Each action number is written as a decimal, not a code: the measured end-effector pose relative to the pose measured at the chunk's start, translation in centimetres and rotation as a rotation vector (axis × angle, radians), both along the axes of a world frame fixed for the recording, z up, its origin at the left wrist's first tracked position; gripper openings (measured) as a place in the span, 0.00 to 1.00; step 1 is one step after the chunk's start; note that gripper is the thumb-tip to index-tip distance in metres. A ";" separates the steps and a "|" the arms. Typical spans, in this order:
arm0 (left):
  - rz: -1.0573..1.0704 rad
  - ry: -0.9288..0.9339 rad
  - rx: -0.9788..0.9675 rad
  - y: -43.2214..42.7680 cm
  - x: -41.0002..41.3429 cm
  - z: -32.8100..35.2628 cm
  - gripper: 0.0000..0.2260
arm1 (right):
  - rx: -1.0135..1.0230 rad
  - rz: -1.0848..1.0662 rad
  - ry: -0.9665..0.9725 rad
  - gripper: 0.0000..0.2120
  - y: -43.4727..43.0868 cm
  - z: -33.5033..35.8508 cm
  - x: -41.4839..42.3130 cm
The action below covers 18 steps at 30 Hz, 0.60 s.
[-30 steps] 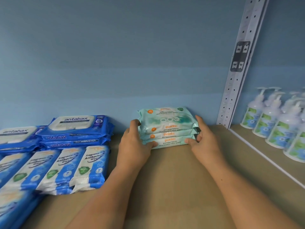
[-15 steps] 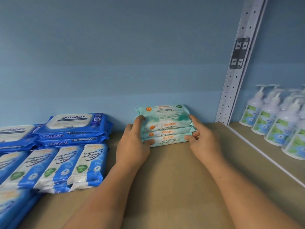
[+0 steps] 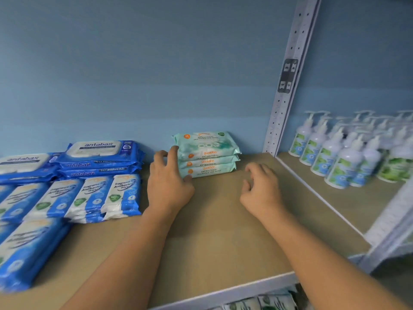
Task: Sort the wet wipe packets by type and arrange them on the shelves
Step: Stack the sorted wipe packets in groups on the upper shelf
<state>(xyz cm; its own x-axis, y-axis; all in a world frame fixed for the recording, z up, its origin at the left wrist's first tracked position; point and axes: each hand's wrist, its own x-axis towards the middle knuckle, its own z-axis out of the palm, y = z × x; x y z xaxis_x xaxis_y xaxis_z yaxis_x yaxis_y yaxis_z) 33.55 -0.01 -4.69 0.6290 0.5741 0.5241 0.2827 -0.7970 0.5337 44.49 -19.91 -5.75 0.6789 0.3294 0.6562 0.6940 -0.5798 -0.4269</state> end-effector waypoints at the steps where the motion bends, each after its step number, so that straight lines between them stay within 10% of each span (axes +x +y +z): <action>1: -0.027 0.038 0.002 -1.0 -0.8 0.3 0.35 | -0.102 0.002 -0.001 0.12 -1.3 0.2 -1.2; 14: -0.647 0.144 0.056 -17.0 -13.9 2.7 0.17 | -0.311 -0.086 -0.051 0.02 -17.5 3.1 -15.0; 18: -0.803 0.449 -0.078 -20.2 -15.9 1.2 0.18 | -0.357 -0.089 -0.016 0.03 -21.0 0.0 -17.6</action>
